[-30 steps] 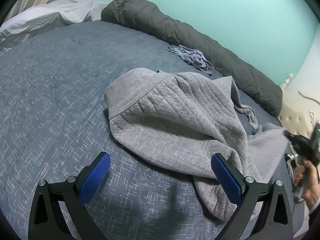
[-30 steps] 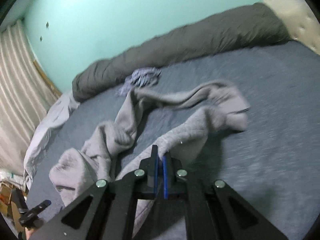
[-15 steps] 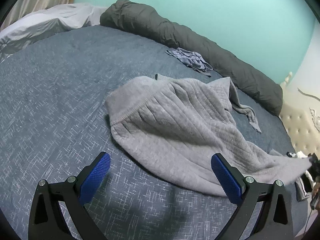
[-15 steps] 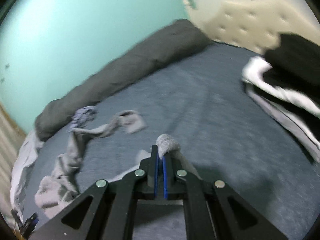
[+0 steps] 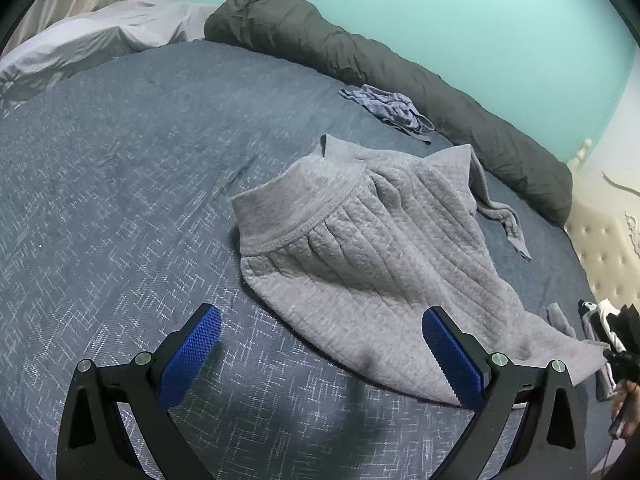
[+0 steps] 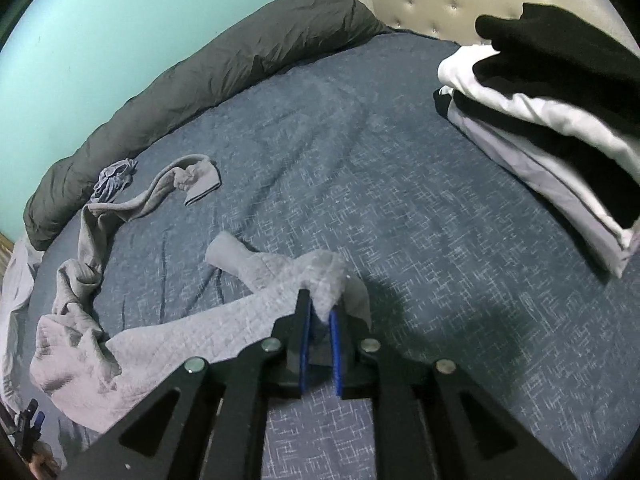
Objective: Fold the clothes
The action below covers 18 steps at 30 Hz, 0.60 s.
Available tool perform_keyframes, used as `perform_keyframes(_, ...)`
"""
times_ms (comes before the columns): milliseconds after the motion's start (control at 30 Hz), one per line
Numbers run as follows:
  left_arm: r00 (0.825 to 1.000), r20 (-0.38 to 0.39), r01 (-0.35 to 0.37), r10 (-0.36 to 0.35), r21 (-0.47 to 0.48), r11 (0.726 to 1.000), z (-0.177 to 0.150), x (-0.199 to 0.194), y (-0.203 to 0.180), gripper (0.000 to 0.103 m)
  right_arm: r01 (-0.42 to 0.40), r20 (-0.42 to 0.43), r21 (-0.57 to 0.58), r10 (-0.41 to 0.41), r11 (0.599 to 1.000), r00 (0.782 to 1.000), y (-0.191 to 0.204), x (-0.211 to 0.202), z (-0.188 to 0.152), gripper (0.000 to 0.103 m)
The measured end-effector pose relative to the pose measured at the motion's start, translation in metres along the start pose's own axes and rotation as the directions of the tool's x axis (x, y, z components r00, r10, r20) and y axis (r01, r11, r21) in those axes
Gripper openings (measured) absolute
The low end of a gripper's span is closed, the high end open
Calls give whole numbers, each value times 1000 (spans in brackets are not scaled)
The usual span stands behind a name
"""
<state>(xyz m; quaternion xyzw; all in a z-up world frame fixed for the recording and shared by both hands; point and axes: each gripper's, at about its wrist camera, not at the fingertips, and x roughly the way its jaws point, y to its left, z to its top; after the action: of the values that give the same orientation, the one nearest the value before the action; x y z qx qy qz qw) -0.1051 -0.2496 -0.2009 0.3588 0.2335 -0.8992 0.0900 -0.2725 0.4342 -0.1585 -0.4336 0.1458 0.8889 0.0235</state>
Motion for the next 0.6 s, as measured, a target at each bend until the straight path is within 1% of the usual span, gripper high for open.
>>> perform_keyframes(133, 1000, 8, 4, -4, -14, 1000, 1, -2, 6, 102, 18, -10, -1, -18, 1000, 1000, 3, -9, -7, 9)
perform_keyframes(233, 1000, 6, -12, 12, -28, 1000, 3, 0, 13, 102, 27, -27, 2, -27, 1000, 999, 1, -12, -12, 10)
perform_keyframes(333, 1000, -2, -28, 28, -43, 999, 4, 7, 20, 102, 31, -21, 20, -31, 999, 999, -5, -19, -14, 14)
perform_keyframes(433, 999, -3, -37, 37, -49, 998, 5, 11, 25, 102, 77, -6, 19, -77, 997, 997, -10, -24, -12, 15)
perform_keyframes(500, 999, -1, -33, 33, -56, 998, 8, 15, 26, 102, 74, 2, 39, -74, 996, 997, -15, -27, -11, 15)
perform_keyframes(600, 1000, 6, -22, 23, -48, 999, 12, 20, 27, 98, 41, 15, 54, -42, 998, 999, -17, -27, -11, 15)
